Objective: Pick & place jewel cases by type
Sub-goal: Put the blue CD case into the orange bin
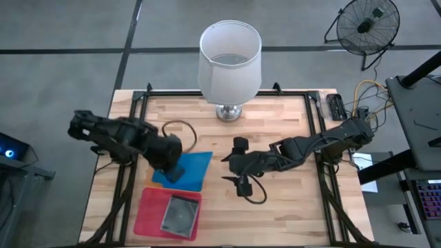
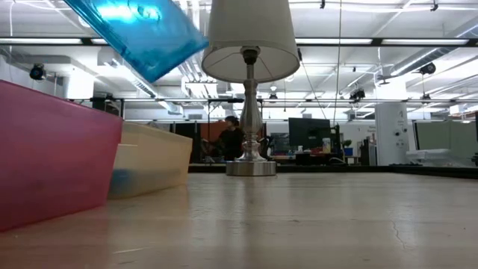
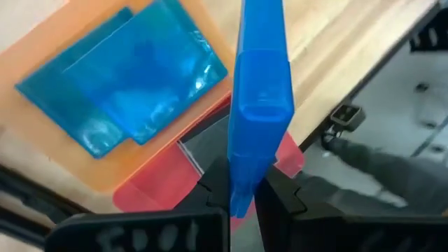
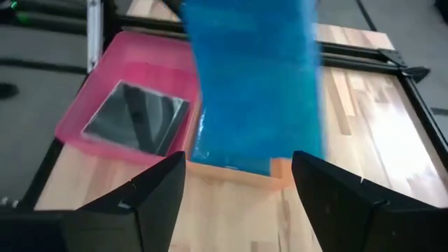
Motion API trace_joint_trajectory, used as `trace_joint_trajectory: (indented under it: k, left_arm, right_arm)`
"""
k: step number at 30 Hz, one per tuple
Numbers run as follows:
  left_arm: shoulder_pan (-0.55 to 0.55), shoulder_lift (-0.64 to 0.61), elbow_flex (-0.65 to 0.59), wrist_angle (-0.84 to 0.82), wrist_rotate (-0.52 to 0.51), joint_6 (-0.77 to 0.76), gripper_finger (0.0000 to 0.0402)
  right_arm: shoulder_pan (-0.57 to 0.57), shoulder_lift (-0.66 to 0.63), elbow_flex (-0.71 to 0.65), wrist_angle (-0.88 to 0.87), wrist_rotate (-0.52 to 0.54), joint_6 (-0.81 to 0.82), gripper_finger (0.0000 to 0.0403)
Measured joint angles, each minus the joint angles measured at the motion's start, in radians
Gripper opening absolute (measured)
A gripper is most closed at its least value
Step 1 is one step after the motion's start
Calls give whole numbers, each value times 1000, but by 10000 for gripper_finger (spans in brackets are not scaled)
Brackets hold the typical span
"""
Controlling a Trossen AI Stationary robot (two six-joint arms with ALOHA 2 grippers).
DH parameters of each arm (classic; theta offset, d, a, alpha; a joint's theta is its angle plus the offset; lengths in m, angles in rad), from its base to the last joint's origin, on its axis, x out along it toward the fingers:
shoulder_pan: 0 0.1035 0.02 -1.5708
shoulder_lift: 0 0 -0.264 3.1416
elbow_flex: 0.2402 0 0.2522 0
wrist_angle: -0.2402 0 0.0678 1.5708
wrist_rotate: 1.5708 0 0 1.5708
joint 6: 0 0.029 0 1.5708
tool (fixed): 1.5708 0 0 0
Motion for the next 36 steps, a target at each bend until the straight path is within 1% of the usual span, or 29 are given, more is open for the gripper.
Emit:
trace_joint_trajectory:
  k: [3,6,9,12,17,23,27,31,36]
  left_arm:
    - [-79,49,42,-2,-47,27,9]
    - [-131,99,71,-2,-79,53,9]
    - [-158,129,100,-2,-127,63,9]
    - [-169,147,132,-2,-182,65,9]
    - [-169,153,182,42,-241,111,9]
    - [-169,153,211,91,-251,142,9]
    - [-171,153,209,92,-250,141,9]
    - [-173,153,204,94,-249,150,10]
    - [-174,153,201,94,-236,176,10]
  right_arm:
    - [-17,0,0,36,-7,31,257]
    - [-36,0,0,97,-58,30,253]
    - [-52,4,1,141,-107,40,249]
    - [-61,9,3,152,-135,73,249]
    - [-61,24,4,163,-130,81,251]
    - [-64,44,3,168,-128,88,249]
    - [-64,49,3,171,-156,90,244]
    - [-66,53,3,167,-207,83,214]
    - [-65,53,3,168,-216,81,146]
